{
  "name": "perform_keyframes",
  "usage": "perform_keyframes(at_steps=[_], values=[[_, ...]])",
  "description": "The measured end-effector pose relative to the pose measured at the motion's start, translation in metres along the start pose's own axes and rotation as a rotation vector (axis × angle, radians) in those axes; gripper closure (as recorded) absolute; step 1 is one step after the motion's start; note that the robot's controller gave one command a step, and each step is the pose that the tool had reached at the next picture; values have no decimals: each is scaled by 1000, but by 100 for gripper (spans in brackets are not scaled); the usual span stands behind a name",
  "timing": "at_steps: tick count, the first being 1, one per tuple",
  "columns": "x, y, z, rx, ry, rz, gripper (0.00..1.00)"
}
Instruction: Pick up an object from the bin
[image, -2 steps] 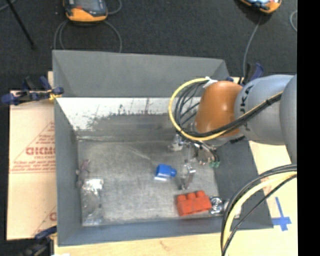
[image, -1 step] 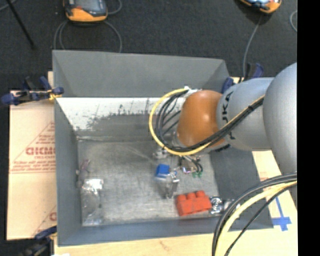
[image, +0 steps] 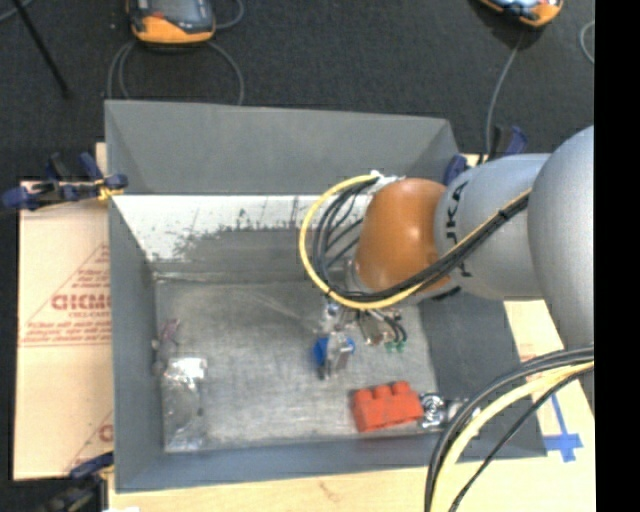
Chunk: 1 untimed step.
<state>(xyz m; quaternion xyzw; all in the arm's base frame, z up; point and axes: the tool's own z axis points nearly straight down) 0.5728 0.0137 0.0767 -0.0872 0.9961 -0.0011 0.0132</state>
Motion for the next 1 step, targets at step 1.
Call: perform_keyframes(at_steps=[1], values=[[-5, -38, -160, -1, 13, -168, 100]])
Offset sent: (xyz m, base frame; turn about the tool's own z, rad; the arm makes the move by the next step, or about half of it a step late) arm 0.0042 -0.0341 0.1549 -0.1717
